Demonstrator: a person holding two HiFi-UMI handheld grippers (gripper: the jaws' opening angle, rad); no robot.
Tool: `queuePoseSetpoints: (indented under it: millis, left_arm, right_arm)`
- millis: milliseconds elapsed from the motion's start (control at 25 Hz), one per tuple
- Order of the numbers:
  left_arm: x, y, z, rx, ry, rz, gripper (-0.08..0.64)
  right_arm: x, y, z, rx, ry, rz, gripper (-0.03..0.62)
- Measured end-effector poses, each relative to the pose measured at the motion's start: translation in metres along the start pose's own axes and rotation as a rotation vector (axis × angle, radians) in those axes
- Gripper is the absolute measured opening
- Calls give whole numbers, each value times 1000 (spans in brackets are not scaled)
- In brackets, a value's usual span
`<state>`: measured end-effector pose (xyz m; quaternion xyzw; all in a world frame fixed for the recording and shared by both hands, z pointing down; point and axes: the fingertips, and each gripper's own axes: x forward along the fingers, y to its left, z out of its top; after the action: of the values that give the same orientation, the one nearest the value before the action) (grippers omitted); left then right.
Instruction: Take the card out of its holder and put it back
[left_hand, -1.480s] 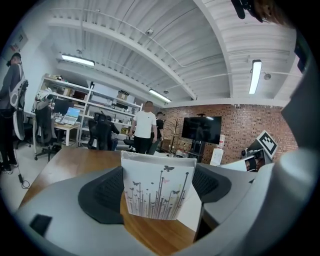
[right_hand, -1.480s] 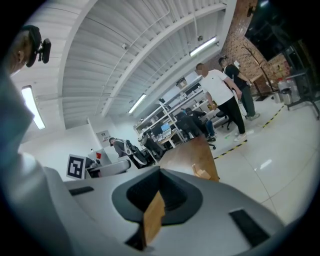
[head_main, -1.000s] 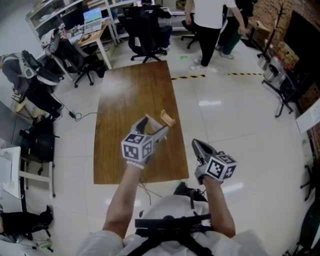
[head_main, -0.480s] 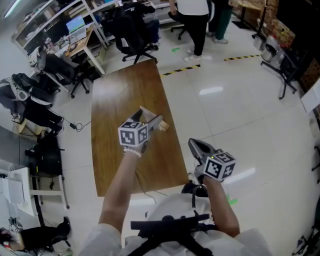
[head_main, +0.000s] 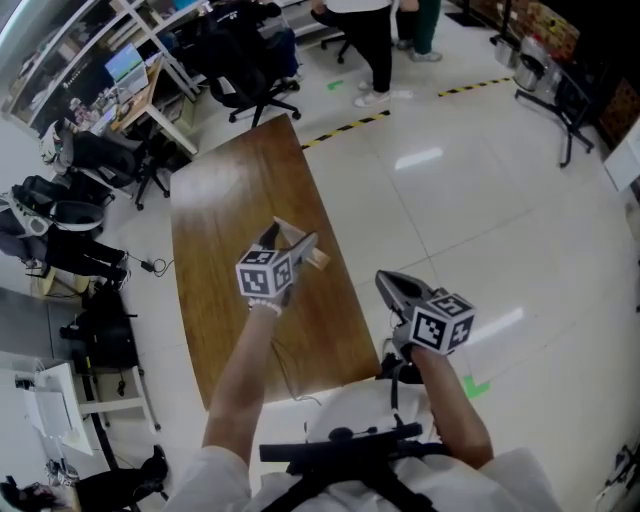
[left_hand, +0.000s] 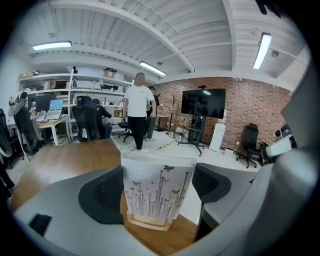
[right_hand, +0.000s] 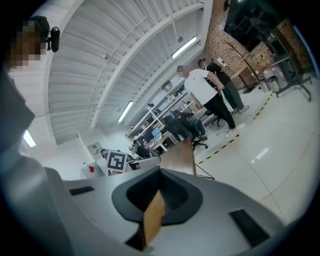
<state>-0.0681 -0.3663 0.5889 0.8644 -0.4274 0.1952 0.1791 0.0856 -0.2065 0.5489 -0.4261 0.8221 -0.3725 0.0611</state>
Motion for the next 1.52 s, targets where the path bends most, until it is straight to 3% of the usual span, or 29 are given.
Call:
queuePoseSetpoints:
  millis: [520, 1240, 1520]
  left_arm:
    - [20, -2, -25, 1, -9, 16, 425]
    - [18, 7, -19, 21, -29, 30, 425]
    - [24, -17, -29, 38, -29, -4, 425]
  right_arm:
    - [-4, -26, 3, 34, 2, -7, 9]
    - [-2, -28, 3, 42, 16, -3, 8]
    - [-21, -36, -5, 62, 23, -12, 9]
